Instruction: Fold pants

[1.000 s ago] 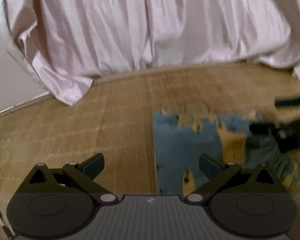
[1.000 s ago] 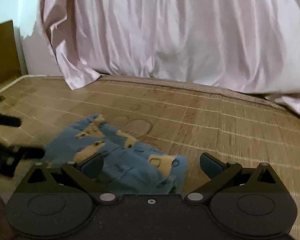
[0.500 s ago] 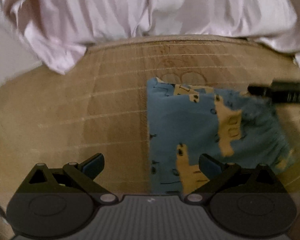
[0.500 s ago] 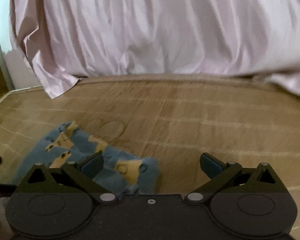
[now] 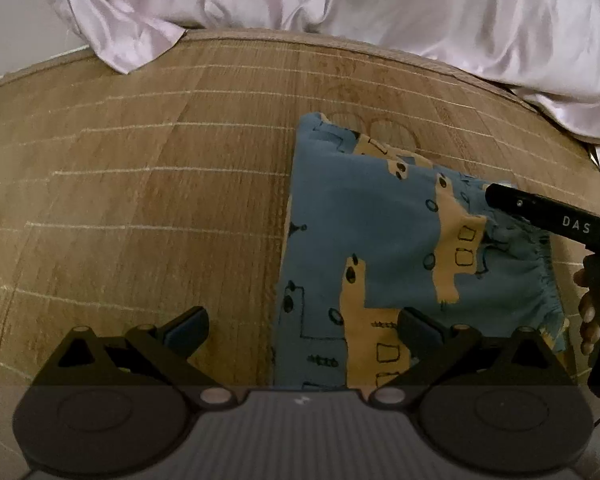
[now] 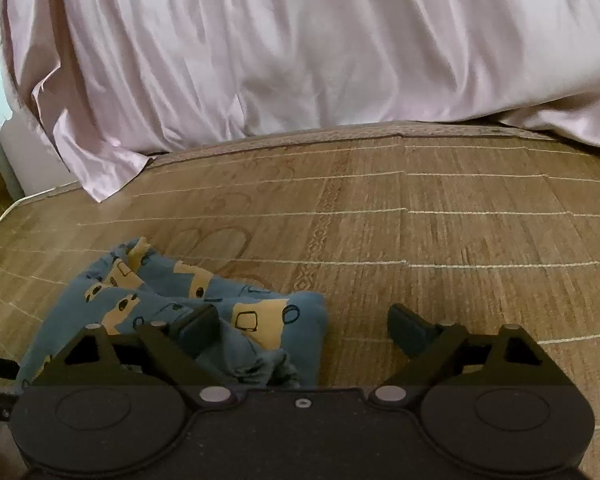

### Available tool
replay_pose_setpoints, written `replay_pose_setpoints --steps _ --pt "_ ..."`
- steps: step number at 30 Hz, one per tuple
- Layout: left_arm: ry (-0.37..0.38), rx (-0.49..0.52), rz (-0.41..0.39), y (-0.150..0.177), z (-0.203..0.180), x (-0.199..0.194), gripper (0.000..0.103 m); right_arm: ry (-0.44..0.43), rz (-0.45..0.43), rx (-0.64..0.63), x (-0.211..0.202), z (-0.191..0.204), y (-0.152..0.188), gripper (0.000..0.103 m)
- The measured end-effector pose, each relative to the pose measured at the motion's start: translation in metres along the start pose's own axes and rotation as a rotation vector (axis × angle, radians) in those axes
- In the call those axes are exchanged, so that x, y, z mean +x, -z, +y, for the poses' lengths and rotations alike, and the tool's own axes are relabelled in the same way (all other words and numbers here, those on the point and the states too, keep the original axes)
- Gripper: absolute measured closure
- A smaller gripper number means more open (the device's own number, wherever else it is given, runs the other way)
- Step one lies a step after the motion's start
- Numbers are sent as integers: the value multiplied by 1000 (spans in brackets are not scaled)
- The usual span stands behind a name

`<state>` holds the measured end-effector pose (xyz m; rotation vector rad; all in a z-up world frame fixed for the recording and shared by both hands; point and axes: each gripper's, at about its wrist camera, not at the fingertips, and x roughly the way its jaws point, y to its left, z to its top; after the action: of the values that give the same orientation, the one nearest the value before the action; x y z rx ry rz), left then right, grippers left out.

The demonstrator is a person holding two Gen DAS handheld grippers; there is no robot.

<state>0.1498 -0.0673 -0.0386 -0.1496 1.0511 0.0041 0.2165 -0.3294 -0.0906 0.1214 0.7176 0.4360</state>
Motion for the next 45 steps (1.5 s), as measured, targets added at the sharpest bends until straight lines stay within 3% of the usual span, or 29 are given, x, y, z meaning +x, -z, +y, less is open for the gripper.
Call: replay_pose_setpoints --steps 7,10,12,13,15,20,21,24,29,37,45 --pt "2 7 -13 5 2 4 0 5 7 -43 3 8 4 24" --pt "-1 19 -18 7 1 2 0 7 4 -55 3 11 5 41" --pt "5 13 -19 7 0 1 3 4 4 -54 3 12 5 59" --pt "12 12 -22 7 0 0 4 9 4 -48 3 12 5 60" --pt "18 22 -41 9 -2 -3 13 10 3 -41 2 10 4 72" --pt "59 12 -57 13 -5 -7 34 7 2 -43 0 11 2 86" --pt "60 6 -62 13 -5 -8 42 14 1 -64 -1 15 2 89" --pt "58 -3 -67 15 -11 -11 61 67 -7 -180 -4 32 2 91" --pt "0 38 -100 15 -22 -18 81 147 -62 -377 -12 60 6 93" --pt "52 29 -162 3 -32 -27 84 260 -212 -692 -29 92 5 94" --pt "76 18 -272 -54 -40 -20 84 304 -312 -810 -16 86 -59 94"
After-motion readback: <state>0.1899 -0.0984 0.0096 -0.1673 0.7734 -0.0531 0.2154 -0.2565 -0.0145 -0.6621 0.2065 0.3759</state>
